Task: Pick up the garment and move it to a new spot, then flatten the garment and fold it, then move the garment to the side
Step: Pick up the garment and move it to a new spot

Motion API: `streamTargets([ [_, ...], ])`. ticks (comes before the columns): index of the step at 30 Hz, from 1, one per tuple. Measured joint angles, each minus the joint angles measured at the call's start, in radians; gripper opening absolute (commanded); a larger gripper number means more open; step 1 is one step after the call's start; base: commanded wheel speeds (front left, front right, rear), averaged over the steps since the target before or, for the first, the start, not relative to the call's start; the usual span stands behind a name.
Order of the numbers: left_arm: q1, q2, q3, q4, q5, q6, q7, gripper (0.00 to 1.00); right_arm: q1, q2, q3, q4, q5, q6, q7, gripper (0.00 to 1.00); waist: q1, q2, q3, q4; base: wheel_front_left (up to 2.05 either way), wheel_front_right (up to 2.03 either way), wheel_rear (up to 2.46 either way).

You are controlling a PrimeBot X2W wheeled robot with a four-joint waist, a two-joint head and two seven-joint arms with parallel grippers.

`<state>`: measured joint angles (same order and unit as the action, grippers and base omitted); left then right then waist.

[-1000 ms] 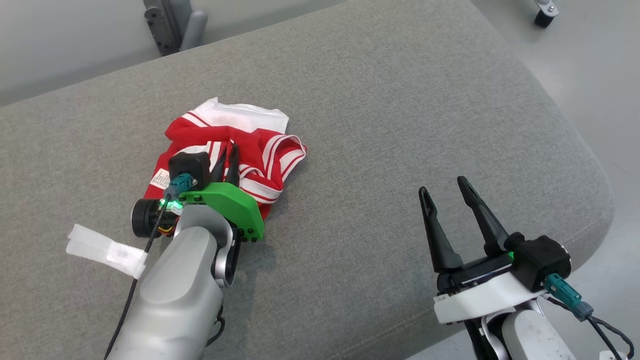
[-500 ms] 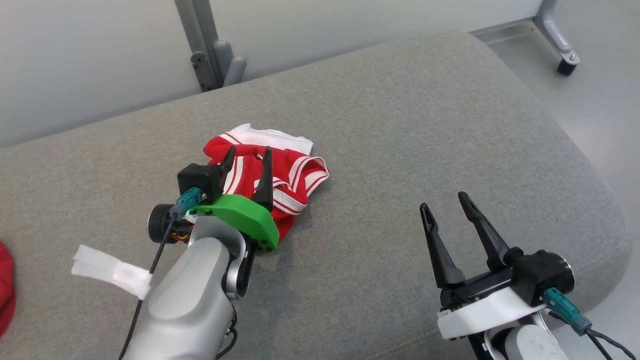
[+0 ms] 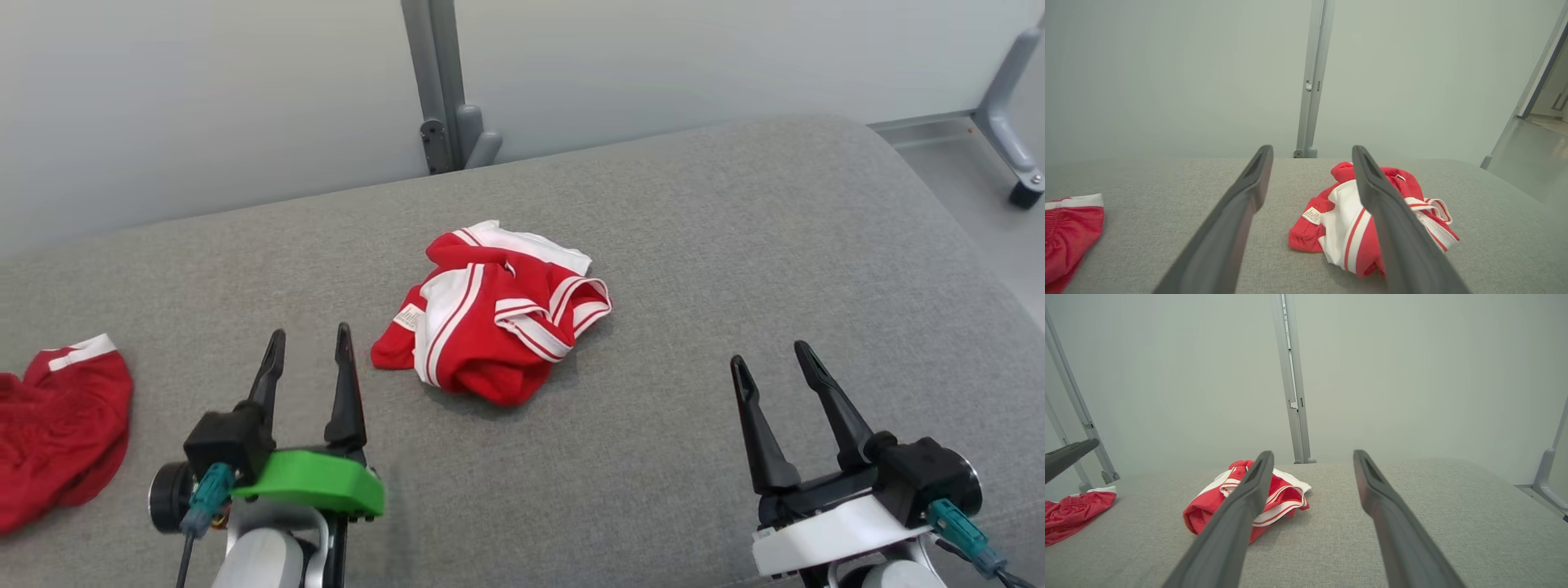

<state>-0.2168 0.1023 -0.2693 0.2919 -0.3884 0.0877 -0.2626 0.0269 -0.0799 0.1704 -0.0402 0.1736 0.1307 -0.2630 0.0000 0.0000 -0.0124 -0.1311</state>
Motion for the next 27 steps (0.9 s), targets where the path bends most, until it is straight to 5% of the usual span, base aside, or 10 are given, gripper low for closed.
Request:
streamTargets([
  [12,0.225,-0.047,0.162,-0.224,0.192,-0.079,-0.002,1.0,0.07,0.007,-0.098,-0.033,-0.02,0.0,0.0,1.0,0.0,0.0,-0.023,0.07,0.0,0.0,0.0],
  [27,0.316,-0.052,0.162,-0.239,0.249,-0.069,-0.002,1.0,0.085,-0.007,-0.052,0.002,-0.028,0.0,0.0,1.0,0.0,0.0,-0.017,0.071,0.0,0.0,0.0],
])
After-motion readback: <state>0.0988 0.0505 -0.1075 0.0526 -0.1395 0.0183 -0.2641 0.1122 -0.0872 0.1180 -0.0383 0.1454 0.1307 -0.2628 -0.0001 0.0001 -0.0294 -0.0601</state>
